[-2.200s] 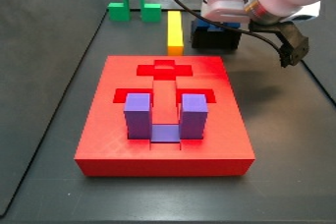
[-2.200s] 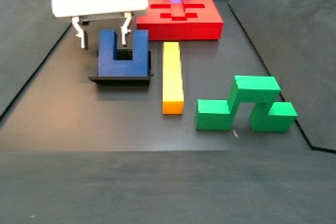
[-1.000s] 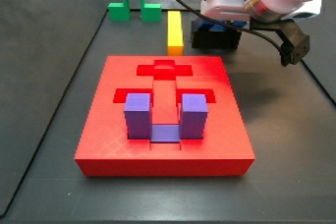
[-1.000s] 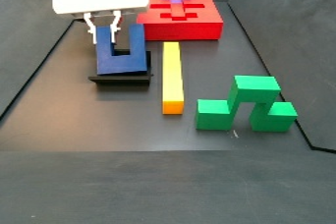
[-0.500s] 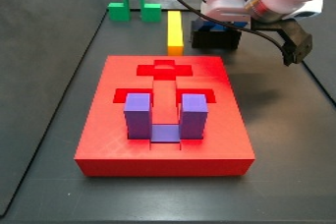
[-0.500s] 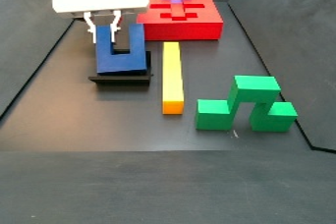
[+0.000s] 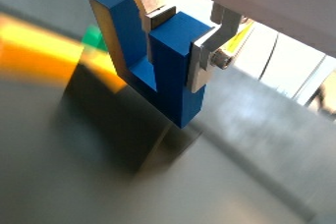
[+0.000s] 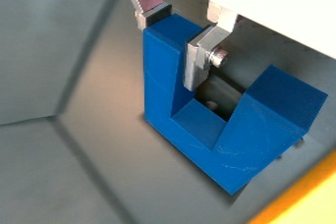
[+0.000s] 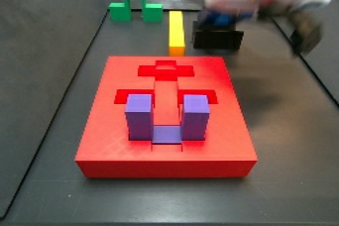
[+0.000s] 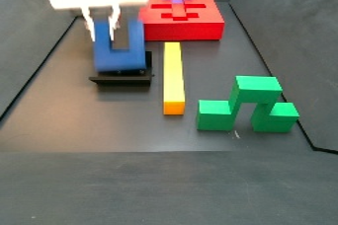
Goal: Pick up the blue object. Move up. Place the blue object on the fixture. Regrasp the blue object. Move to above the board. Insert the blue object.
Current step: Move to above the board.
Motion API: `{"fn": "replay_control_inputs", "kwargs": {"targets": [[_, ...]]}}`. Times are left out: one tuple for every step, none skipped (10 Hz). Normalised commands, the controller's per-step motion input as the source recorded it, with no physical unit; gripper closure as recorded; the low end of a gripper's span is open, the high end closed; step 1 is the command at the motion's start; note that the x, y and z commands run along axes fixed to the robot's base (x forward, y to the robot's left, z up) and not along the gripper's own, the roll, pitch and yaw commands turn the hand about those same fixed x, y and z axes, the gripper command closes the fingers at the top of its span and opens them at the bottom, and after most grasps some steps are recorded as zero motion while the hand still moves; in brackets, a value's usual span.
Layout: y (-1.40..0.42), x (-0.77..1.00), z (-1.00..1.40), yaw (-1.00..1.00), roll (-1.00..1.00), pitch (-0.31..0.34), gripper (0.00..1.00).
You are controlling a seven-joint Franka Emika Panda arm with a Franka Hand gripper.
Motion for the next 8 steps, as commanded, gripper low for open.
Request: {"fn": "replay_control_inputs", "kwargs": {"targets": [[0.00,-0.03,1.40,-0.02,-0.11,0.041,1.00],[0.01,-0.03,1.40,0.00,-0.08,0.022,1.00],[0.00,-0.03,1.40,0.00,-0.03,0.047,1.00],[-0.02,-0.02,1.40,0.01,-0.02,0.055,1.00],[-0.01,0.00,1.40,0.01,-0.02,0.061,1.00],[-0.02,0.01,0.93,0.02,-0.02,0.072,1.00],[-0.01,0.04,0.39,0.02,0.01,0.090,1.00],[-0.02,0.06,0.25,0.03,0.01,0.097,1.00]]}}
